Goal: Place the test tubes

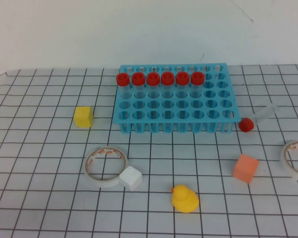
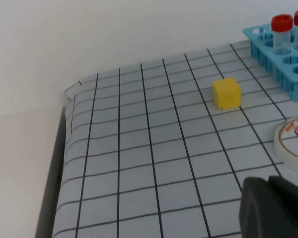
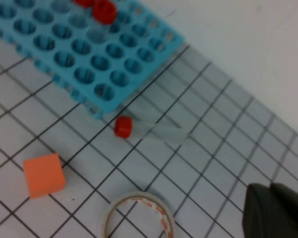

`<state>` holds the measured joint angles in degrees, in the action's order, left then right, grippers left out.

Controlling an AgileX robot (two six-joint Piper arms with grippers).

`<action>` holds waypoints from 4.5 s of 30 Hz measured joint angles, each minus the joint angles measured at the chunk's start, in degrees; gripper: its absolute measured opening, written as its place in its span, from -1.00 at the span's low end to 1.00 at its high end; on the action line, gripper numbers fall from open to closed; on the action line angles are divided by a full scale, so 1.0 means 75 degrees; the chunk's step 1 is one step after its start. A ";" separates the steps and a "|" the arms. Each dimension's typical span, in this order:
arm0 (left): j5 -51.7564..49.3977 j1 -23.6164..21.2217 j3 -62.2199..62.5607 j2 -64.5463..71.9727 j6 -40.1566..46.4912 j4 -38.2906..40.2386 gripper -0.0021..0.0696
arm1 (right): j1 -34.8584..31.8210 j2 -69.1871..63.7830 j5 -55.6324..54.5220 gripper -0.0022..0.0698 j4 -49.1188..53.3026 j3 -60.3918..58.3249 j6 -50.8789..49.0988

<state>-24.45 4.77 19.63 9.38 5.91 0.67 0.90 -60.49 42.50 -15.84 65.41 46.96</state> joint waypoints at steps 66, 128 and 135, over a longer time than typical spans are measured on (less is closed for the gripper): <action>0.0604 0.0000 -0.0839 0.0000 0.0174 0.0000 -0.95 | 0.0985 -0.8151 0.1381 -0.29 0.1176 0.4411 0.4993; 0.0130 0.0000 0.1225 0.0000 0.5810 0.7475 -0.82 | 0.6287 -0.5380 -0.0240 -0.29 -1.0727 0.1720 0.8863; 0.0282 0.0000 0.1225 0.0000 0.5950 0.7595 0.13 | 0.6511 -0.5380 0.0082 -0.29 -1.0727 0.1720 0.8888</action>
<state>-22.34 4.77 28.81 9.38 50.54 57.63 49.74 -100.84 43.12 -96.29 78.31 113.62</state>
